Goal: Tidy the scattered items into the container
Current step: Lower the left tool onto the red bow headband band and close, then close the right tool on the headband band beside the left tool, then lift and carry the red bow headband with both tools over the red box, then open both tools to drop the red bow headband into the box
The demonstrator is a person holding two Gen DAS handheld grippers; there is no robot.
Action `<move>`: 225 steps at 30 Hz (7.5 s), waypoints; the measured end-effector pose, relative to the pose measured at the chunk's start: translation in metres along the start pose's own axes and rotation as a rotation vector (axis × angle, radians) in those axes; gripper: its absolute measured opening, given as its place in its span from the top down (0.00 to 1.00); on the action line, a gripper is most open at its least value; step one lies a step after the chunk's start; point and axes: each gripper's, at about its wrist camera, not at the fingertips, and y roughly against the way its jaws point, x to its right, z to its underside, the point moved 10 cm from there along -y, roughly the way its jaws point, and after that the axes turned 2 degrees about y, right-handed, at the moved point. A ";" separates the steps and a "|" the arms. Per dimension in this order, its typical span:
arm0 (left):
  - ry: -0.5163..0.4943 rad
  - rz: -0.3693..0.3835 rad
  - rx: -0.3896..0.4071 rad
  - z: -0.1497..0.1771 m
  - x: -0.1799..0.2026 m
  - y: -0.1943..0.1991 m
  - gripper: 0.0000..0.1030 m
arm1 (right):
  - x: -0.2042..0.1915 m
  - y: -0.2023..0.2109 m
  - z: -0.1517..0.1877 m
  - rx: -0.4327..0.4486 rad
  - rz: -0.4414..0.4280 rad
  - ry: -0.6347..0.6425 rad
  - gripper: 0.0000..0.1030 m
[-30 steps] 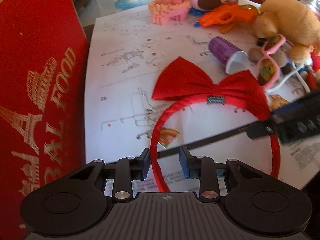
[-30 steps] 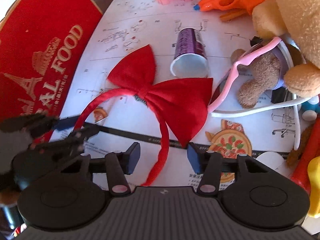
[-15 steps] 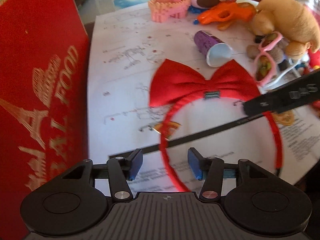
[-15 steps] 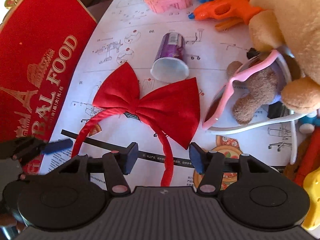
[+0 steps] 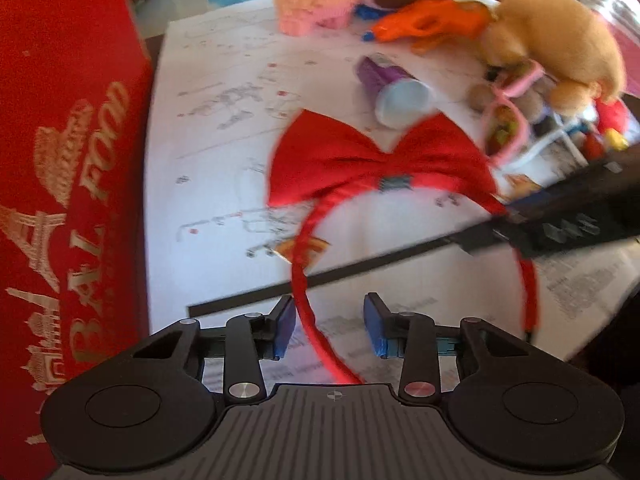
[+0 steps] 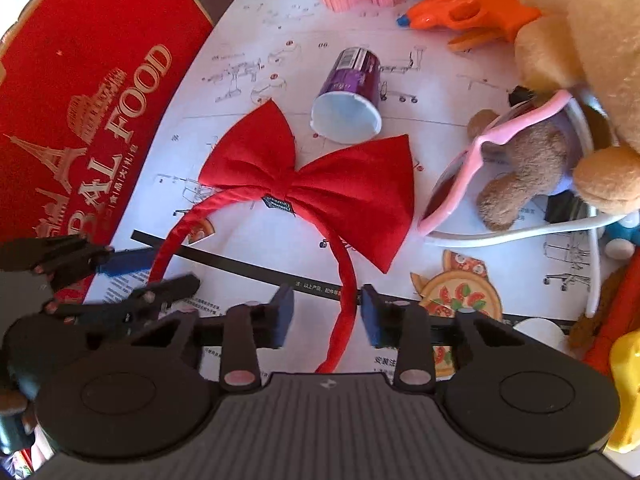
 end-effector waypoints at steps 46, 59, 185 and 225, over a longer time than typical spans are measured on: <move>0.027 -0.063 0.012 -0.039 0.000 -0.027 0.50 | -0.006 -0.006 -0.011 0.093 0.024 0.117 0.69; 0.173 0.033 0.032 -0.043 -0.010 0.002 0.96 | 0.015 -0.007 -0.021 0.121 0.009 0.019 0.64; 0.581 -0.539 0.396 0.093 -0.258 0.294 0.04 | -0.370 0.149 -0.087 0.483 -0.441 0.609 0.14; 0.497 -0.459 0.333 0.036 -0.217 0.230 0.02 | -0.297 0.133 -0.084 0.384 -0.395 0.462 0.05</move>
